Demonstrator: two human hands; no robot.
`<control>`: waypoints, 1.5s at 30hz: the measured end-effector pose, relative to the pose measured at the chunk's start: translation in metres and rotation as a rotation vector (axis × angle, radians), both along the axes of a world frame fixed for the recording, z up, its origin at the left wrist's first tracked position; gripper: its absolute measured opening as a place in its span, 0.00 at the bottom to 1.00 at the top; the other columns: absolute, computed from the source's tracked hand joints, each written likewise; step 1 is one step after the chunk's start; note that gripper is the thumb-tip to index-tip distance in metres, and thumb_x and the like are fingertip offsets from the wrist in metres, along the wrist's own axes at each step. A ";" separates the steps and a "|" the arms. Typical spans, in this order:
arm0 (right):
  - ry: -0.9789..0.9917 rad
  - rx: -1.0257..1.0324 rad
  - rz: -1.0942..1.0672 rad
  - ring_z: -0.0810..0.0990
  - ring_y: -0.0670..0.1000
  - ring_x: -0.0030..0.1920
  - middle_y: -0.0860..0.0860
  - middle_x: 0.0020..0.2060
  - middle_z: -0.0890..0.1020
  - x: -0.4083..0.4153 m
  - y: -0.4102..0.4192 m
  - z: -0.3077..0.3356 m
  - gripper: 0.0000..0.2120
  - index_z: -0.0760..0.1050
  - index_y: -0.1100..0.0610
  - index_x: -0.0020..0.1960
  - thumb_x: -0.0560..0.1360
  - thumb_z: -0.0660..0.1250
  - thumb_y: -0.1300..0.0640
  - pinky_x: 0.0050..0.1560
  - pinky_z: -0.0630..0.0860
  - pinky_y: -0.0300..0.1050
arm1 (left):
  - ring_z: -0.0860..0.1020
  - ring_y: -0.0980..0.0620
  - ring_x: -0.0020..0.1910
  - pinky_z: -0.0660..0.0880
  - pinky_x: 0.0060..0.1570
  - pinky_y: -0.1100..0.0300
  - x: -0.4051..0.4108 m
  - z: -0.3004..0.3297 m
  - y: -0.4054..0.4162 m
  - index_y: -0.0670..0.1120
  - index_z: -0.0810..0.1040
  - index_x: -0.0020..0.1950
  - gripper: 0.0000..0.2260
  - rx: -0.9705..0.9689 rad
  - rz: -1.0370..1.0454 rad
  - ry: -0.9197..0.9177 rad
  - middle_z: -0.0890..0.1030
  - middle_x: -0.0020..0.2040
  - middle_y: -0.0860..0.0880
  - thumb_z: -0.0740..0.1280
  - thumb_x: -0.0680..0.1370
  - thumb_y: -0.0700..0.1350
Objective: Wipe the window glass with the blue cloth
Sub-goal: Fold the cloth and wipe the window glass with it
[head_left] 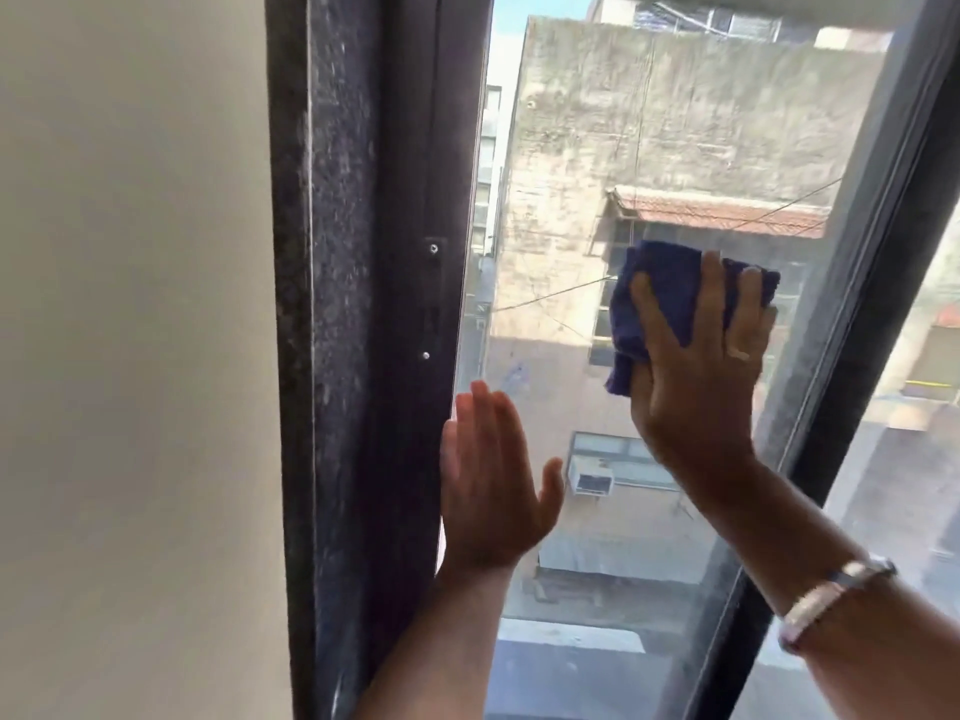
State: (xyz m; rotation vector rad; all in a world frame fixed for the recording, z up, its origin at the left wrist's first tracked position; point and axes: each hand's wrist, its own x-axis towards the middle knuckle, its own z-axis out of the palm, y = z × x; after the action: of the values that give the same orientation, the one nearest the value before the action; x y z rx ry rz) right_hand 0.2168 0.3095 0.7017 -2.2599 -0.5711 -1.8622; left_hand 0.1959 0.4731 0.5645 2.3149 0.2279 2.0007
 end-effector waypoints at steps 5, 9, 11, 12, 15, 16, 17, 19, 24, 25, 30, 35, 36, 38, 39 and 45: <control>-0.093 -0.300 0.118 0.54 0.67 0.76 0.62 0.76 0.66 -0.013 0.058 -0.009 0.23 0.70 0.50 0.75 0.81 0.59 0.46 0.79 0.39 0.61 | 0.54 0.38 0.83 0.47 0.81 0.45 0.005 -0.004 0.004 0.37 0.57 0.81 0.34 0.018 0.066 -0.004 0.57 0.82 0.37 0.54 0.82 0.59; -0.048 -0.316 0.061 0.57 0.66 0.75 0.62 0.76 0.65 -0.006 0.002 -0.023 0.28 0.68 0.48 0.75 0.76 0.67 0.50 0.74 0.53 0.67 | 0.52 0.39 0.83 0.45 0.81 0.46 0.002 -0.003 0.003 0.39 0.50 0.83 0.36 0.030 0.014 -0.005 0.50 0.84 0.39 0.53 0.83 0.60; 0.004 -0.098 0.020 0.55 0.70 0.77 0.63 0.78 0.60 -0.001 -0.011 -0.012 0.28 0.63 0.47 0.78 0.78 0.62 0.52 0.74 0.54 0.70 | 0.52 0.38 0.83 0.44 0.81 0.46 0.003 -0.003 0.003 0.40 0.48 0.83 0.37 0.013 -0.009 -0.009 0.49 0.84 0.40 0.53 0.82 0.61; 0.015 0.010 0.010 0.54 0.71 0.77 0.64 0.78 0.58 0.001 -0.007 -0.003 0.28 0.61 0.46 0.79 0.79 0.61 0.52 0.74 0.52 0.71 | 0.52 0.39 0.83 0.44 0.81 0.46 0.003 -0.004 0.003 0.41 0.47 0.84 0.37 0.005 -0.014 -0.007 0.49 0.84 0.40 0.53 0.82 0.61; 0.022 0.085 0.013 0.52 0.73 0.77 0.66 0.78 0.56 -0.001 0.022 0.007 0.29 0.58 0.47 0.80 0.81 0.61 0.50 0.75 0.48 0.70 | 0.51 0.40 0.83 0.44 0.82 0.46 0.002 -0.002 0.003 0.41 0.46 0.84 0.36 -0.001 -0.002 0.002 0.46 0.85 0.42 0.51 0.83 0.61; 0.021 0.000 0.039 0.53 0.73 0.77 0.66 0.78 0.56 -0.001 0.023 0.002 0.28 0.59 0.48 0.79 0.80 0.61 0.50 0.75 0.48 0.70 | 0.49 0.41 0.83 0.44 0.82 0.46 -0.001 -0.001 0.002 0.42 0.45 0.83 0.36 -0.004 -0.004 0.008 0.45 0.85 0.43 0.50 0.83 0.61; 0.014 -0.103 0.063 0.53 0.73 0.77 0.65 0.78 0.57 0.002 0.017 -0.007 0.28 0.61 0.48 0.79 0.80 0.62 0.50 0.74 0.51 0.71 | 0.48 0.41 0.83 0.45 0.82 0.46 -0.005 0.000 0.001 0.42 0.45 0.83 0.36 -0.007 -0.009 0.018 0.43 0.84 0.43 0.49 0.83 0.62; -0.010 -0.257 0.061 0.54 0.70 0.77 0.64 0.78 0.59 0.007 -0.013 -0.024 0.28 0.63 0.48 0.78 0.79 0.63 0.50 0.73 0.55 0.71 | 0.45 0.42 0.84 0.44 0.82 0.47 -0.015 0.006 -0.002 0.42 0.44 0.83 0.36 0.008 -0.042 0.040 0.39 0.84 0.43 0.47 0.83 0.63; 0.003 -0.182 0.037 0.54 0.70 0.76 0.64 0.78 0.59 0.010 -0.043 -0.037 0.31 0.59 0.48 0.79 0.78 0.61 0.48 0.73 0.54 0.70 | 0.52 0.37 0.82 0.46 0.82 0.45 -0.017 0.109 0.011 0.36 0.53 0.81 0.35 0.074 0.031 -0.070 0.53 0.82 0.36 0.57 0.83 0.56; 0.008 -0.164 0.063 0.54 0.70 0.76 0.64 0.78 0.59 0.009 -0.040 -0.037 0.29 0.58 0.47 0.79 0.79 0.60 0.47 0.74 0.53 0.70 | 0.55 0.36 0.82 0.48 0.82 0.46 -0.016 0.137 0.015 0.35 0.56 0.81 0.34 0.087 0.041 -0.089 0.57 0.81 0.34 0.60 0.83 0.55; -0.017 -0.084 0.062 0.55 0.72 0.76 0.65 0.77 0.59 0.008 -0.025 -0.041 0.28 0.57 0.47 0.79 0.82 0.56 0.41 0.75 0.49 0.70 | 0.56 0.39 0.82 0.46 0.81 0.45 -0.007 0.198 0.032 0.41 0.58 0.82 0.30 0.283 0.109 -0.043 0.59 0.82 0.37 0.56 0.84 0.56; -0.067 -0.209 0.087 0.55 0.69 0.77 0.62 0.77 0.61 0.000 0.026 -0.051 0.27 0.62 0.47 0.78 0.81 0.59 0.43 0.77 0.46 0.68 | 0.58 0.39 0.81 0.47 0.80 0.44 -0.006 0.200 0.034 0.42 0.58 0.82 0.29 0.325 0.184 -0.054 0.60 0.82 0.38 0.53 0.85 0.56; -0.076 -0.281 0.108 0.56 0.67 0.77 0.61 0.77 0.63 -0.002 0.033 -0.059 0.27 0.64 0.46 0.77 0.79 0.62 0.45 0.77 0.49 0.68 | 0.58 0.39 0.82 0.46 0.80 0.45 -0.007 0.200 0.035 0.43 0.58 0.82 0.29 0.322 0.182 -0.045 0.59 0.82 0.38 0.54 0.85 0.56; -0.090 -0.447 0.129 0.59 0.64 0.76 0.57 0.77 0.65 -0.003 0.032 -0.073 0.30 0.67 0.45 0.75 0.74 0.67 0.49 0.76 0.55 0.67 | 0.55 0.38 0.82 0.39 0.80 0.48 -0.012 0.201 0.035 0.42 0.57 0.83 0.30 0.315 0.156 -0.022 0.58 0.82 0.38 0.55 0.85 0.57; -0.100 -0.539 0.129 0.60 0.63 0.76 0.56 0.77 0.66 -0.002 0.023 -0.078 0.31 0.66 0.45 0.76 0.73 0.68 0.50 0.75 0.57 0.66 | 0.55 0.38 0.82 0.36 0.80 0.50 -0.014 0.202 0.035 0.42 0.56 0.83 0.30 0.321 0.143 -0.006 0.57 0.83 0.37 0.54 0.86 0.57; -0.105 -0.342 0.015 0.58 0.66 0.76 0.59 0.77 0.62 0.003 -0.013 -0.055 0.36 0.61 0.46 0.78 0.72 0.64 0.52 0.78 0.48 0.65 | 0.55 0.37 0.82 0.43 0.80 0.48 -0.024 0.239 0.039 0.40 0.56 0.82 0.32 0.415 0.124 0.012 0.56 0.82 0.36 0.53 0.85 0.60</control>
State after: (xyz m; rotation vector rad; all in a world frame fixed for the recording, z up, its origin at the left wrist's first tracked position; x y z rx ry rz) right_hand 0.2198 0.2970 0.6471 -2.3545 -0.9885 -2.0161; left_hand 0.1722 0.5126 0.8039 2.6066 -0.0530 2.2785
